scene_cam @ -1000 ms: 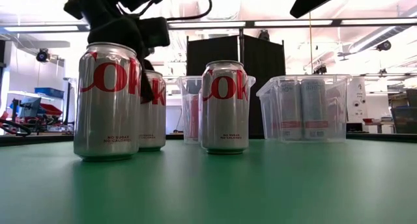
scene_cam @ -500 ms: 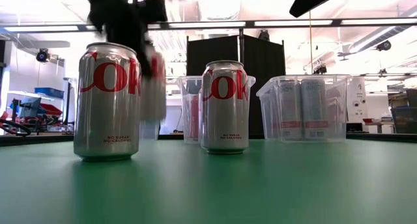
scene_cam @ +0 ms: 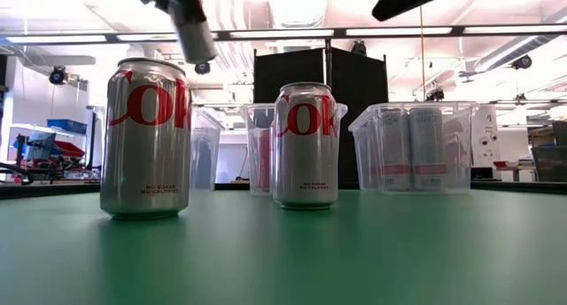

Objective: Sort soda cans
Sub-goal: Put the top left silver soda can into the top left transparent bin

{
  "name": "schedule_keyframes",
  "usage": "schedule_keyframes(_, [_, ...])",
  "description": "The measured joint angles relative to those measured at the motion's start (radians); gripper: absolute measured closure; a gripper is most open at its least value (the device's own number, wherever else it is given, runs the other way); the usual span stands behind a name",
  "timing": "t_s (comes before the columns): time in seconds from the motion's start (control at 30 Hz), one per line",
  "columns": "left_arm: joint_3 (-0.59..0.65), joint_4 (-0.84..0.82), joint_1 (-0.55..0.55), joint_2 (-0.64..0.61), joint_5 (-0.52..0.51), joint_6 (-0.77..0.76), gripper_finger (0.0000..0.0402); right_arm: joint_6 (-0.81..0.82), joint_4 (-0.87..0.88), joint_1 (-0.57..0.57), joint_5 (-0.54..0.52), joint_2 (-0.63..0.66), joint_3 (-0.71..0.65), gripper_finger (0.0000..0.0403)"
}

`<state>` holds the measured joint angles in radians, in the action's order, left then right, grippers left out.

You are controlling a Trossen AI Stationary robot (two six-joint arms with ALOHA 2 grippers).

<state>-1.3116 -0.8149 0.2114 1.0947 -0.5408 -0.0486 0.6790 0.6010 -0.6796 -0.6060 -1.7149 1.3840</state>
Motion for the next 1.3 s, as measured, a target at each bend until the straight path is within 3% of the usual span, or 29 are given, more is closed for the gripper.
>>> schedule_keyframes(0.2, [0.104,-0.013,0.376,0.023,0.170,-0.063,0.0122,-0.017,-0.001,0.024,0.001,-0.003,-0.012,0.0039])
schedule_keyframes(0.37, [0.220,0.071,0.523,0.121,0.239,-0.067,0.0122,-0.043,-0.002,0.045,0.005,-0.003,-0.013,0.0039])
schedule_keyframes(0.57, [0.304,0.249,0.572,0.242,0.299,-0.075,0.0122,-0.042,-0.002,0.045,0.011,-0.003,-0.013,0.0039])
schedule_keyframes(0.9, [0.300,0.247,0.593,0.392,0.299,-0.028,0.0122,-0.021,-0.002,0.043,0.013,-0.003,-0.021,0.0039])
schedule_keyframes(1.3, [0.311,0.258,0.602,0.421,0.322,-0.042,0.0122,0.029,-0.009,0.043,0.035,-0.003,-0.070,0.0039])
